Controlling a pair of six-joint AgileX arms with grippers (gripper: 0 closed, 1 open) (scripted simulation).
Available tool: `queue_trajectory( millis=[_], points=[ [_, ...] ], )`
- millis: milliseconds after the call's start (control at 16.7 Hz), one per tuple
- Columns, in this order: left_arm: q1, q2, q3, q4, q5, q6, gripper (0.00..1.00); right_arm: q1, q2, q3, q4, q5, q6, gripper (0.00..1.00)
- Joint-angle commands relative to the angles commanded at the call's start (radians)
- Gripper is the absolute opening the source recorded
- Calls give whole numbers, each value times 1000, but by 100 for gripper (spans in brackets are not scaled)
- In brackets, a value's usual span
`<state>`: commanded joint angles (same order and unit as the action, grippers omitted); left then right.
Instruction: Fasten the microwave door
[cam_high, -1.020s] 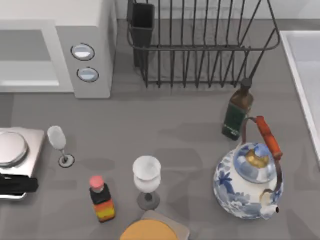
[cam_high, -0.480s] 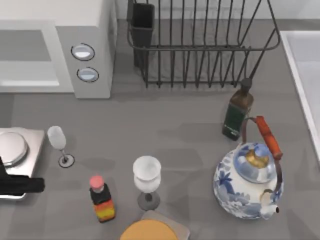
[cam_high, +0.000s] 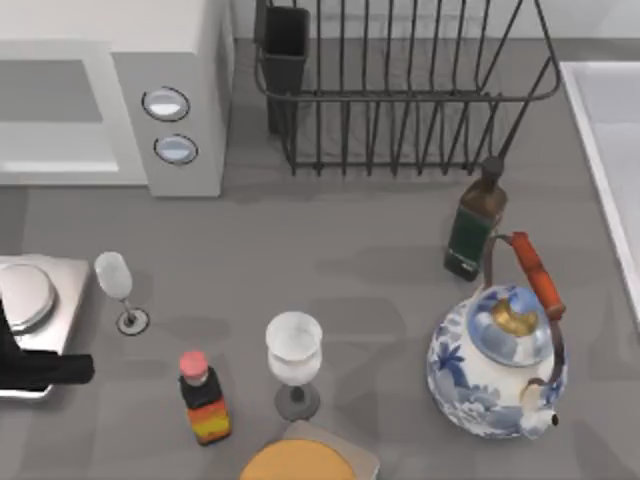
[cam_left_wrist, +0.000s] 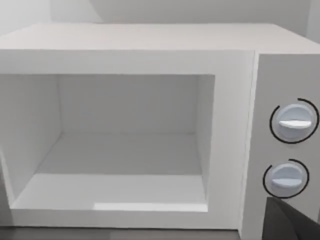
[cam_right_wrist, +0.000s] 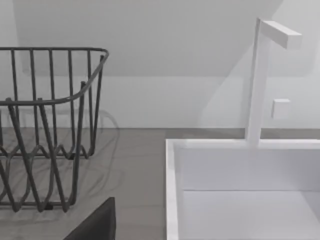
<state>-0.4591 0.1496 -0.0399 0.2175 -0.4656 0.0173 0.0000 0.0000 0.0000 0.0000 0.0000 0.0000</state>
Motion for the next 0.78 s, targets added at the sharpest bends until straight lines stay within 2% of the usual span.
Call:
queue_trajectory(
  millis=[120,300,480,780],
  points=[
    [53,54,53,-36,44,50,0,0,0,0,0,0,0,100],
    [212,213,205,-136,163,180,0,0,0,0,0,0,0,100],
    [460,448,412,-273,326,342,0,0,0,0,0,0,0,100],
    [949,904,795,-537,640,604,0,0,0,0,0,0,0,100]
  ],
)
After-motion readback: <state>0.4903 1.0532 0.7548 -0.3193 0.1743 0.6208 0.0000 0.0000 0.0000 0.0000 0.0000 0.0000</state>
